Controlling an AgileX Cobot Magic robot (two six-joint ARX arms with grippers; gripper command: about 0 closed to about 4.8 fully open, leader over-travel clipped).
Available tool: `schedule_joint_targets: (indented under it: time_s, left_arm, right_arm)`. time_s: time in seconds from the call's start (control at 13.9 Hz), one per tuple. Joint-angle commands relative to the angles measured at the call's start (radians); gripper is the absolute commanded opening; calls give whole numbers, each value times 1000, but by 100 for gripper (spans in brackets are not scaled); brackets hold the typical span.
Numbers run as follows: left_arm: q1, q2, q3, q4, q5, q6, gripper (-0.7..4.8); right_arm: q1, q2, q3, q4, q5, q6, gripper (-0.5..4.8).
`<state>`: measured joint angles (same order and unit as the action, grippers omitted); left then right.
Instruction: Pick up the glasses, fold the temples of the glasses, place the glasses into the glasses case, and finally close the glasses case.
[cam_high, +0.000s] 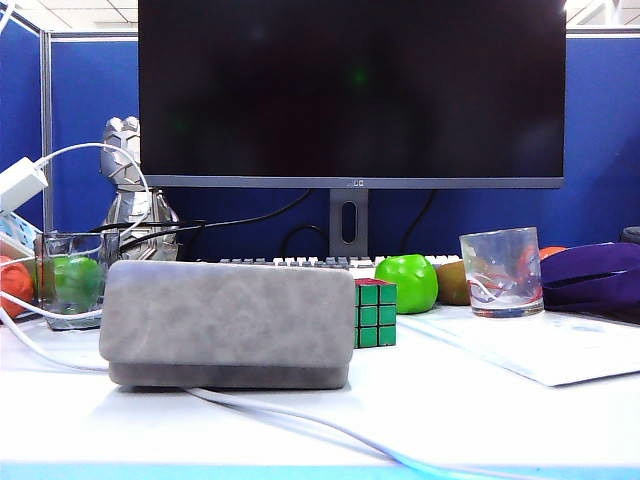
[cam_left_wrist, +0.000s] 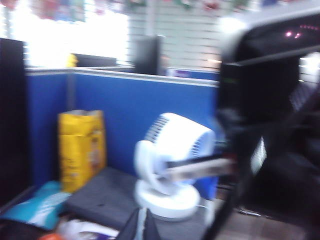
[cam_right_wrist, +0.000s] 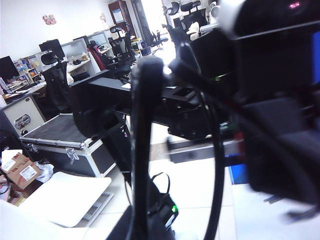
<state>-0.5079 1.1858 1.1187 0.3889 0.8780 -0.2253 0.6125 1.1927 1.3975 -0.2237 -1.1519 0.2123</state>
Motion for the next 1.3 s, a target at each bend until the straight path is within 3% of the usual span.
schedule_joint_targets:
  time_s: [0.07, 0.14, 0.36, 0.43, 0.65, 0.79, 0.94, 1.08, 1.3]
  left_arm:
    - [-2, -3, 2, 11, 97, -19, -5]
    - [-2, -3, 2, 16, 172, -19, -5]
    - [-2, -3, 2, 16, 182, -21, -5]
    - [-2, -3, 2, 8, 139, -21, -5]
    - [8, -3, 2, -188, -303, -10, -4]
    - [10, -3, 2, -330, -475, -10, -4]
    - [10, -3, 2, -464, -528, 44, -3]
    - [10, -3, 2, -582, -564, 57, -3]
    - [16, -4, 2, -594, -612, 57, -3]
  right_arm:
    - [0, 25, 4, 50, 35, -1, -5]
    - [0, 61, 4, 88, 130, -3, -5]
    - [-2, 82, 4, 95, 166, -7, -5]
    - [-2, 82, 4, 94, 167, -7, -5]
    - [-94, 61, 5, 18, 209, -37, -5]
    - [-140, 64, 4, -180, 335, -230, -5]
    - [-142, 143, 4, -347, 419, -430, -5]
    - [-142, 263, 4, -394, 417, -509, -5]
    - [-141, 457, 4, -394, 415, -619, -5]
